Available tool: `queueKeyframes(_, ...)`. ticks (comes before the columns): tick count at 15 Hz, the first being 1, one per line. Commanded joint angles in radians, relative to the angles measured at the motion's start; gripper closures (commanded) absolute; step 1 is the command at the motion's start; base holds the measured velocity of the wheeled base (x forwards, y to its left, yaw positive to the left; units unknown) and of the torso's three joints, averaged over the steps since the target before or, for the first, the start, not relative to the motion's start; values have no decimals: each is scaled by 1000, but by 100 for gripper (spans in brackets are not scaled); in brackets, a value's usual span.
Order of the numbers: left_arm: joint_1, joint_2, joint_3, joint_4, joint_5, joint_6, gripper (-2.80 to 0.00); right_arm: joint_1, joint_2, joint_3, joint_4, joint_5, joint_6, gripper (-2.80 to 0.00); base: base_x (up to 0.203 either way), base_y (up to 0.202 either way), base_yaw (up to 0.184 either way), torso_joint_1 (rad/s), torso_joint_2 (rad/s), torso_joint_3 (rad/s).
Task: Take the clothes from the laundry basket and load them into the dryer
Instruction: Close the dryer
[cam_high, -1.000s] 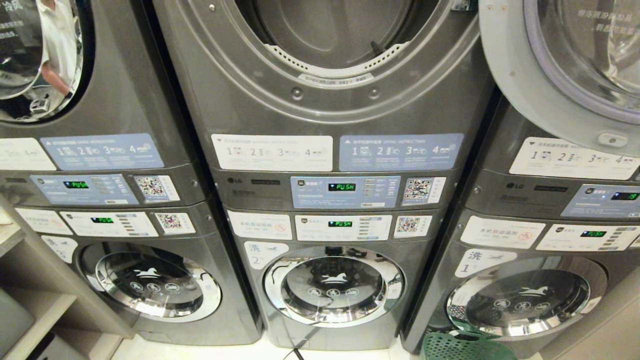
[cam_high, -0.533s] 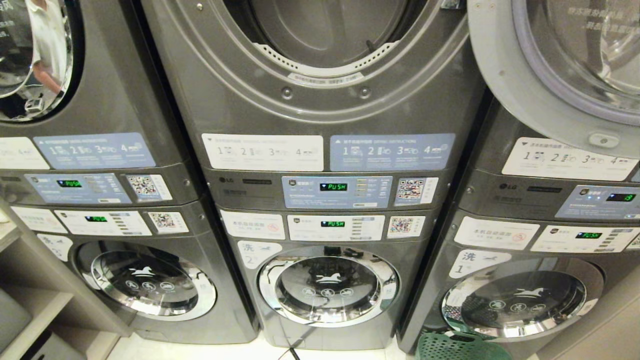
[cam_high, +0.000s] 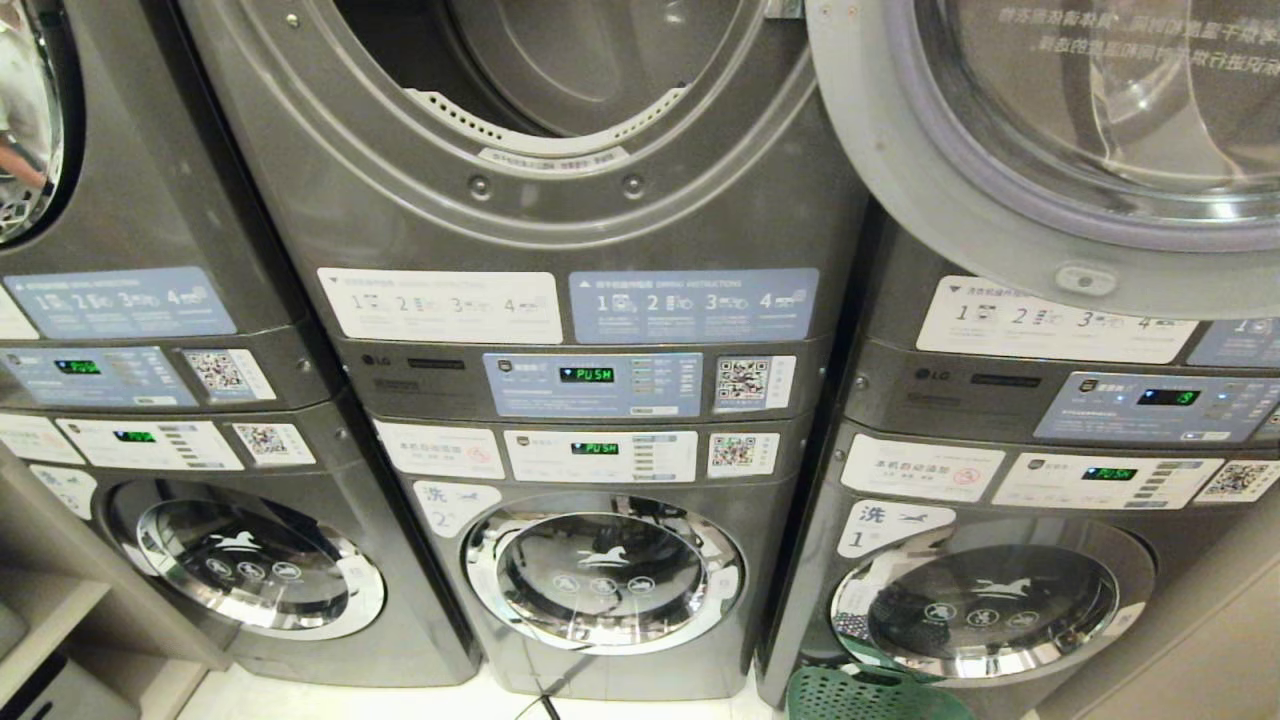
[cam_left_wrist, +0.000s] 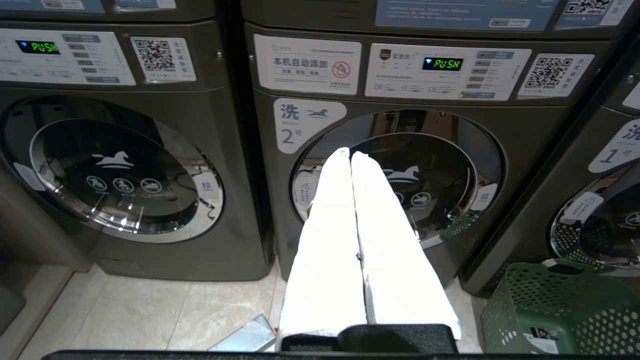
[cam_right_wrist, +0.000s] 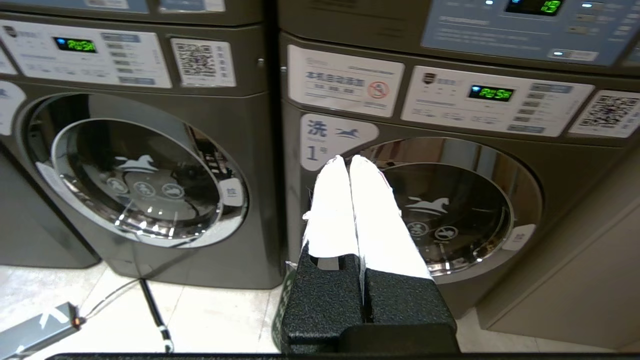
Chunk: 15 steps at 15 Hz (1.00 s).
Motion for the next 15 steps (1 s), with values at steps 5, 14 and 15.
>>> queueKeyframes(5, 1, -2, 0, 0, 1, -2, 0, 0, 1, 0, 1, 0, -1, 0, 0, -196, 0, 5, 5, 3)
queueKeyframes(14, 1, -2, 0, 0, 1, 0, 0, 0, 1, 0, 2, 0, -25, 0, 0, -132, 0, 1, 4, 1)
queueKeyframes(15, 1, -2, 0, 1, 1, -2, 0, 0, 1, 0, 2, 1, -25, 0, 0, 0, 0, 0, 0, 0)
